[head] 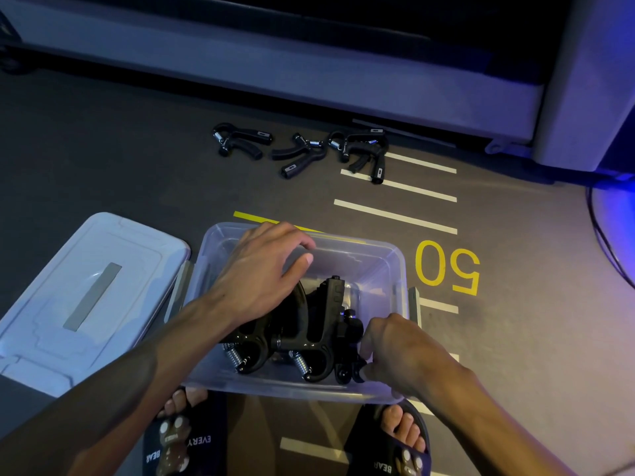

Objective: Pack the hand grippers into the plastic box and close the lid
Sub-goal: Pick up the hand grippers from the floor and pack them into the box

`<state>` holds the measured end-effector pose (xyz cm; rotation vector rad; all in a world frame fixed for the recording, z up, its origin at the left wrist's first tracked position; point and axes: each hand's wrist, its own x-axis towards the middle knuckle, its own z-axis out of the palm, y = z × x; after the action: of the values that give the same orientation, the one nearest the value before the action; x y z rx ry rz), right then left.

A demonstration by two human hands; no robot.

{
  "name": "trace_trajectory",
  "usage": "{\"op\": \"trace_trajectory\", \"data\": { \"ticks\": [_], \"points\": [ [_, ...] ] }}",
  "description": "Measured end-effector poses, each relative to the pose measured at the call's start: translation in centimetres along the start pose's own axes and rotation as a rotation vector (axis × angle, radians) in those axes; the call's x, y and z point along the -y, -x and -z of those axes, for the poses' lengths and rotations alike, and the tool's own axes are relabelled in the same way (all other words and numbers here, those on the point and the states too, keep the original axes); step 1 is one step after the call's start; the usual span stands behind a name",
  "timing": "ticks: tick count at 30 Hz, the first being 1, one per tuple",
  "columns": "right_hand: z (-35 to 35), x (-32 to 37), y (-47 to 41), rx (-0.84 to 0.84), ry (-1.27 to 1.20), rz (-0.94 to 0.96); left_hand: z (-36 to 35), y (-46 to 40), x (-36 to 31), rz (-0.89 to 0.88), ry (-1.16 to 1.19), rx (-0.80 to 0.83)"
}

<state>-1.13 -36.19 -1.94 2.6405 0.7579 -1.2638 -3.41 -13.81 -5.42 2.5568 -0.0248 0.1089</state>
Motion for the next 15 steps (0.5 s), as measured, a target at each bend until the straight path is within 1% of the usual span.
{"op": "trace_trajectory", "data": {
  "ticks": [3, 9, 15],
  "points": [
    [-0.3, 0.0, -0.2, -0.002, 0.051, 0.032, 0.0, 0.1, 0.1, 0.000, 0.000, 0.001],
    [-1.7, -0.5, -0.8, -0.063, -0.032, 0.032, -0.1, 0.0, 0.1, 0.001, 0.000, 0.004],
    [-2.2, -0.9, -0.8, -0.103, -0.025, 0.053, 0.0, 0.0, 0.1, -0.002, -0.003, 0.004]
  ]
}}
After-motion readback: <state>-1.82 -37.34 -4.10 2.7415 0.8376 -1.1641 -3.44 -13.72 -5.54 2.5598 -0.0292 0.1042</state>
